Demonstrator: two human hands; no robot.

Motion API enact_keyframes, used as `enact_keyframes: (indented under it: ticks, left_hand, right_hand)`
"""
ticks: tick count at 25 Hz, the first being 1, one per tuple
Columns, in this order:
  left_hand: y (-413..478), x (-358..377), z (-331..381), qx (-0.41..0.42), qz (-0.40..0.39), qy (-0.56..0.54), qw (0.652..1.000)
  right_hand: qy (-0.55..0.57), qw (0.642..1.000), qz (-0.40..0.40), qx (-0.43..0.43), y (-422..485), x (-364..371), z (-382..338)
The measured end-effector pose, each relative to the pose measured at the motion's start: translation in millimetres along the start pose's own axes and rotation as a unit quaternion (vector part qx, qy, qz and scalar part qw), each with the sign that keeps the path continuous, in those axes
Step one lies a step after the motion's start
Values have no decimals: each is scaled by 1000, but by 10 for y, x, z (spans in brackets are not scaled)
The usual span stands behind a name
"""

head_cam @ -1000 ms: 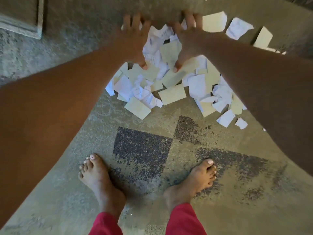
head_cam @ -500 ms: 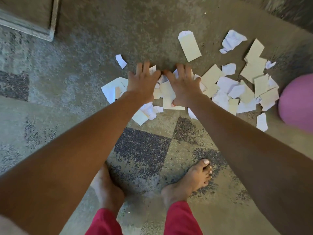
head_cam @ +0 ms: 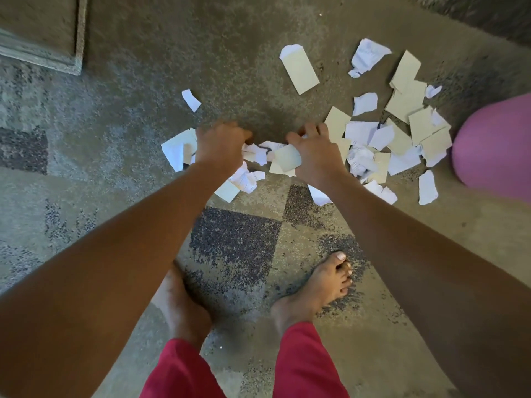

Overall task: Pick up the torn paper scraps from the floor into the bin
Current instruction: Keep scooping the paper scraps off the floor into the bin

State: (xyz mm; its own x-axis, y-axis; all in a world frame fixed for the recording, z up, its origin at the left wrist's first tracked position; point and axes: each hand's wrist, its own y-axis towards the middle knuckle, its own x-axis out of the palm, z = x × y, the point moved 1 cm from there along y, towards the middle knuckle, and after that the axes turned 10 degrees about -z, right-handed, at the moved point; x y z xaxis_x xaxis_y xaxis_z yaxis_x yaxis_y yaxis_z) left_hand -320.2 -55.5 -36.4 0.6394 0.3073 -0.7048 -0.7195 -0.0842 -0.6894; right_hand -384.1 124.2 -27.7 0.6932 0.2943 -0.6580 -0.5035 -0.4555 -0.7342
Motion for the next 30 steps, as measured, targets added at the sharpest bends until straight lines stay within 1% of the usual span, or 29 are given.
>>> enact_keyframes:
  ticks: [5, 8, 10, 15, 18, 20, 22, 25, 28, 30]
  left_hand:
    - [-285, -193, 66, 6, 13, -73, 997]
    - [-441, -395, 171, 15, 27, -128, 991]
    - [-543, -544, 248, 20, 41, -140, 989]
    - [-779, -944, 531, 34, 76, -151, 985]
    - [-853, -1227, 804, 40, 88, -132, 987]
    - [-872, -1434, 1038, 58, 96, -130, 985]
    - [-876, -1652, 1326, 96, 109, -138, 980]
    - [-857, -1945, 1790, 132, 129, -114, 976]
    - [-828, -2189, 2325, 150, 121, -106, 975]
    - [-824, -2301, 2688, 184, 118, -103, 970]
  right_hand:
    - [80, 996, 31, -5, -356, -154, 149]
    - [167, 982, 83, 20, -617, -249, 251]
    - [242, 961, 122, 49, -783, -322, 310]
    - [384, 888, 225, 115, -1236, -557, 526]
    - [449, 845, 254, 140, -1549, -718, 706]
    - [470, 824, 274, 155, -1735, -829, 856]
    - [479, 807, 299, 173, -1898, -937, 1045]
    - [504, 777, 332, 182, -2110, -1128, 1319]
    - [511, 753, 364, 200, -2331, -1335, 1628]
    - [511, 738, 386, 214, -2476, -1446, 1826]
